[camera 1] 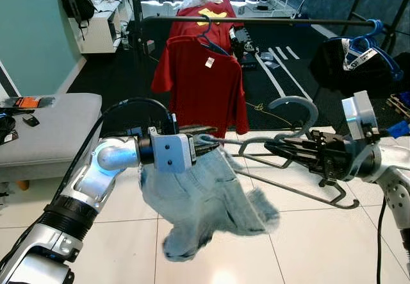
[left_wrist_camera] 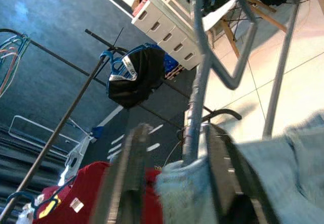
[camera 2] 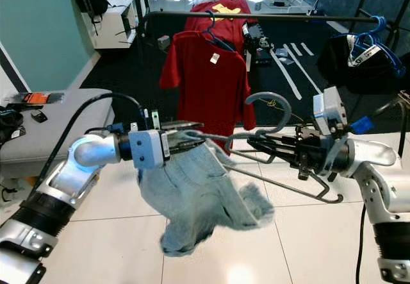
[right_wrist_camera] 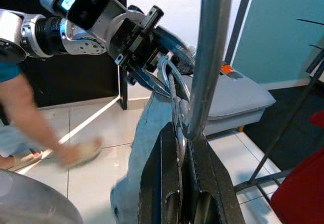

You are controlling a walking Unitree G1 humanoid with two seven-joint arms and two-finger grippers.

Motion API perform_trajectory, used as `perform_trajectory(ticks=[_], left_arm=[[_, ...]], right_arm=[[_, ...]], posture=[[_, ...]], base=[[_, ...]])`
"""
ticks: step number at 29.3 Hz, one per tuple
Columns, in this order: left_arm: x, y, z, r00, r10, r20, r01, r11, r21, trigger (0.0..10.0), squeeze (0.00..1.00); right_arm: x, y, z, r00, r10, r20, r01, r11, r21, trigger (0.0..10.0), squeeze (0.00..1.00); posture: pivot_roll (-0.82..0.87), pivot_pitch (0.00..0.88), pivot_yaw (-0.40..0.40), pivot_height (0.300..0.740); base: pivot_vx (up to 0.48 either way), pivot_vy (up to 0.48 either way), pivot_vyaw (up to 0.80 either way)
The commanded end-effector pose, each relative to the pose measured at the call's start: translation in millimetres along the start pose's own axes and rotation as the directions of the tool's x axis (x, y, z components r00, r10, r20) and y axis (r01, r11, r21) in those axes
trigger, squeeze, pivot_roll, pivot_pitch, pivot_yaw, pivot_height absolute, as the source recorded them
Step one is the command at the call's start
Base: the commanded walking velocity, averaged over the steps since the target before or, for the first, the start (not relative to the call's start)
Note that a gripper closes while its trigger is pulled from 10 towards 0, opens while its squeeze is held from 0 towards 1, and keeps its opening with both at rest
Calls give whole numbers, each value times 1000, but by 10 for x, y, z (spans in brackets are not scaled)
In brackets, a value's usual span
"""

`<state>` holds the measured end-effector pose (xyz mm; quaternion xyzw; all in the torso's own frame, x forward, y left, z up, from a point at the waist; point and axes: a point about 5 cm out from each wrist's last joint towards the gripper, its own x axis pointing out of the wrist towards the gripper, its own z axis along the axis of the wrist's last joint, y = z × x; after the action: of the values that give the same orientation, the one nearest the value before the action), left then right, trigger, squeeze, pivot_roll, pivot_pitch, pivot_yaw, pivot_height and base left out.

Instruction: Hang hanger

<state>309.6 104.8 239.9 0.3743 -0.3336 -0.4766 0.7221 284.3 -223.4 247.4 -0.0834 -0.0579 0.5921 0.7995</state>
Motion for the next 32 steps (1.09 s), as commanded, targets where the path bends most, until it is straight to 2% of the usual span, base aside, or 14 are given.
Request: perform_trajectory(ticks=[1,2,4,5,9,11,12,14,15,20,25,32], left_arm=[[-22,60,-4,999,42,0,-42,999,-8,10000,1000],[-17,91,14,998,61,13,-61,998,-9,10000,455],[-17,91,14,998,61,13,-61,998,-9,10000,455],[-17,138,44,995,92,35,-91,996,-26,10000,0],[-24,198,74,990,130,56,-127,990,-57,10000,0],[-84,383,139,976,200,90,-186,972,-145,10000,0],[-84,383,139,976,200,90,-186,972,-145,10000,0],[-218,517,184,977,183,108,-148,950,-276,10000,0],[-262,538,196,979,166,115,-123,941,-316,10000,0],[-329,531,193,983,141,120,-87,924,-373,10000,0],[-373,440,213,984,89,157,-2,875,-484,10000,0],[-372,469,246,979,90,181,19,851,-524,10000,0]], right_arm=[[3,2,114,999,20,38,-18,999,-38,10000,0],[-1,0,113,999,20,39,-18,999,-37,10000,0],[-1,0,113,999,20,39,-18,999,-37,10000,0],[-5,-3,115,999,18,44,-16,999,-34,10000,0],[-7,-6,117,999,15,51,-14,999,-32,10000,0],[-8,-10,113,998,13,60,-11,1000,-25,10000,0],[-8,-10,113,998,13,60,-11,1000,-25,10000,0],[-14,-15,105,998,11,65,-10,1000,-19,10000,0],[-17,-18,102,998,11,66,-9,1000,-17,10000,0],[-22,-30,103,998,10,69,-9,1000,-14,10000,0],[-36,-33,103,997,20,71,-20,1000,-5,10000,0],[-51,-36,106,997,22,72,-22,1000,-2,10000,0]], posture=[[-23,27,4,740],[-23,27,4,740],[-23,27,4,740],[-23,27,4,740],[-22,28,4,740],[-20,29,1,740],[-20,29,1,740],[-14,25,-2,740],[-14,25,-2,740],[-12,24,-4,740],[-13,15,-8,740],[-14,9,-10,740]], base=[[0,0,0],[0,0,0],[0,0,0],[0,0,0],[0,0,0],[0,0,0],[0,0,0],[0,0,0],[0,0,0],[0,0,0],[0,0,0],[0,0,0]])
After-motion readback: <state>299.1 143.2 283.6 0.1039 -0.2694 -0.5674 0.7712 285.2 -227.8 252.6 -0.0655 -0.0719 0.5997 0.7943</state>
